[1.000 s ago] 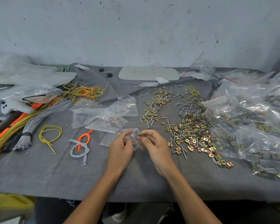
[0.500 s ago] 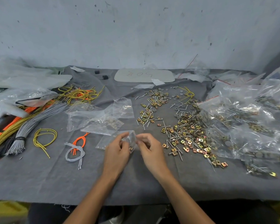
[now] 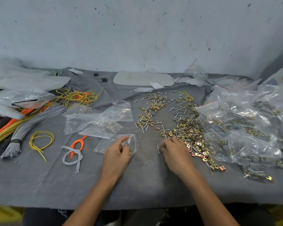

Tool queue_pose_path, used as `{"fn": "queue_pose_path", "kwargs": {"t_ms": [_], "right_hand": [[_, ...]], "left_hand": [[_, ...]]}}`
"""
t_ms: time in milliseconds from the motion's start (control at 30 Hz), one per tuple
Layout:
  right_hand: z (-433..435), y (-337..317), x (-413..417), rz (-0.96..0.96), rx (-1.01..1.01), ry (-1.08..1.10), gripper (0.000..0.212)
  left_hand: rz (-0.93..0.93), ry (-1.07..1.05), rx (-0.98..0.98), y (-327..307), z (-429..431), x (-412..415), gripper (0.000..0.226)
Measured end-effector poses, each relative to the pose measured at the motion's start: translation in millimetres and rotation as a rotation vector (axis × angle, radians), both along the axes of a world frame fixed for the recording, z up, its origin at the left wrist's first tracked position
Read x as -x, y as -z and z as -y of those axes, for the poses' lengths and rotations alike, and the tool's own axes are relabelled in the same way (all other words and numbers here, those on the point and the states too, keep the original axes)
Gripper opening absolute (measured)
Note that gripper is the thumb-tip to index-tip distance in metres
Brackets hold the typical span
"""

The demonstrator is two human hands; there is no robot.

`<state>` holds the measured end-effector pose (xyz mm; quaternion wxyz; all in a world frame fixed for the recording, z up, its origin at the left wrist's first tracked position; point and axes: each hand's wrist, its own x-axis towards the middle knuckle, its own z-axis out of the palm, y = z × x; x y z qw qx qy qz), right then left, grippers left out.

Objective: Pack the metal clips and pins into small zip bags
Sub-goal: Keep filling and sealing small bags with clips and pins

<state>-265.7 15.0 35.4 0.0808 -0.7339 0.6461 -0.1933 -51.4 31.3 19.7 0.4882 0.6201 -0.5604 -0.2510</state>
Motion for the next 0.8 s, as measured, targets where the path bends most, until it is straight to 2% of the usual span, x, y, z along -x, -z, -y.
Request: {"fn": "queue_pose_path", "kwargs": {"t_ms": [100, 200, 400, 467, 567, 633, 800], "right_hand": [[1, 2, -3, -0.031, 0.05, 0.027, 0.018], [2, 1, -3, -0.025, 0.006, 0.044, 0.023], [6, -5, -2, 0.002, -0.041, 0.007, 0.01], [6, -6, -4, 0.035, 0.015, 0.007, 0.007], [6, -11, -18, 0.202, 0.15, -0.03, 0.004], [8, -16, -34, 0.38, 0.183, -0.088, 0.001], [10, -14, -73, 0.759, -0.005, -0.072, 0.008]], "left_hand": [[-0.021, 0.001, -0.011, -2, -1, 1, 0.045], [-0.019, 0.001, -0.011, -2, -1, 1, 0.044], [0.001, -0.001, -0.028, 0, 1, -1, 0.038], [0.015, 0.009, -0.039, -1, 3, -1, 0.038], [0.087, 0.02, -0.032, -5, 7, 1, 0.036], [0.131, 0.032, -0.019, -9, 11, 3, 0.036], [0.2, 0.067, -0.001, -12, 25, 5, 0.033]]}}
